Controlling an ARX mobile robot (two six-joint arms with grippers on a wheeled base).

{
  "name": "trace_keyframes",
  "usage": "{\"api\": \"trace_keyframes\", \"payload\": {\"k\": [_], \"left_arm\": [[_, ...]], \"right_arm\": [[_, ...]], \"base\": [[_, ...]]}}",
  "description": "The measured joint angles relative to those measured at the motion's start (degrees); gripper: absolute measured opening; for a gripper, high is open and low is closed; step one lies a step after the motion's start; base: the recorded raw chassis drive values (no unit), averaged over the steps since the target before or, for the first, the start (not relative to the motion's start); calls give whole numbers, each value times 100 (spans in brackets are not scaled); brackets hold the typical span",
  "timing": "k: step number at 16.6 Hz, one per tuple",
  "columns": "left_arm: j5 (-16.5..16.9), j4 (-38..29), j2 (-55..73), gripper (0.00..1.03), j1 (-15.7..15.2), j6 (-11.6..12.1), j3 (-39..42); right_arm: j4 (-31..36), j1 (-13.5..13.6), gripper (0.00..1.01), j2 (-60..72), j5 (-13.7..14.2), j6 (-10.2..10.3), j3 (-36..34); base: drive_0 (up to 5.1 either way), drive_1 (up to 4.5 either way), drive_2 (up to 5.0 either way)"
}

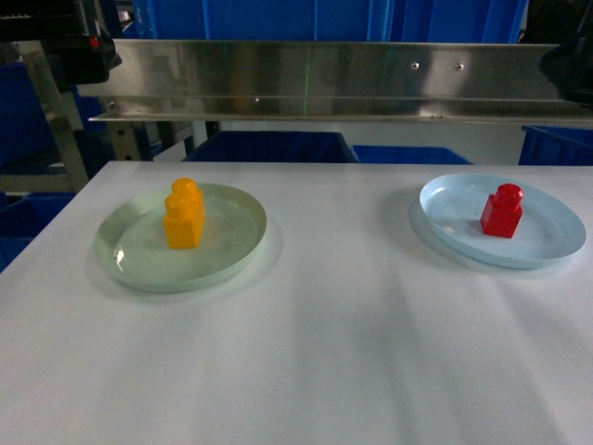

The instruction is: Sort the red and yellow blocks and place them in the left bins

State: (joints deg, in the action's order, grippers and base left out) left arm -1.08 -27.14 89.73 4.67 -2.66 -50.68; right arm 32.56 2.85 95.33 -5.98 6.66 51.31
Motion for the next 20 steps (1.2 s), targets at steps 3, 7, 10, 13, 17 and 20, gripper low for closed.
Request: {"api": "trace_keyframes", "payload": {"k": [3, 7, 10, 13, 17, 20], "left_arm": [[0, 2, 0, 98, 0, 0, 0], [0, 0, 0, 98, 0, 0, 0], [0, 2, 0, 98, 0, -2, 0], [-2, 2, 0, 98, 0, -2, 0], [-2, 4, 0, 98, 0, 0, 0], [-2, 2, 0, 98, 0, -2, 0]], "right_arm": [[-903, 173, 98, 962, 42, 129, 1231], [-1674, 173, 98, 1808, 621, 575, 2337], [-2181, 387, 98, 1971, 787, 549, 2651], [-2291, 461, 98, 2120, 911, 577, 2544], [-2074, 413, 98, 2203, 1241, 551, 2221], [-1989, 424, 98, 2369, 1182, 599, 2221]], "base": [[0, 0, 0], [0, 0, 0], [0, 0, 0], [0, 0, 0], [0, 0, 0], [0, 0, 0]]}}
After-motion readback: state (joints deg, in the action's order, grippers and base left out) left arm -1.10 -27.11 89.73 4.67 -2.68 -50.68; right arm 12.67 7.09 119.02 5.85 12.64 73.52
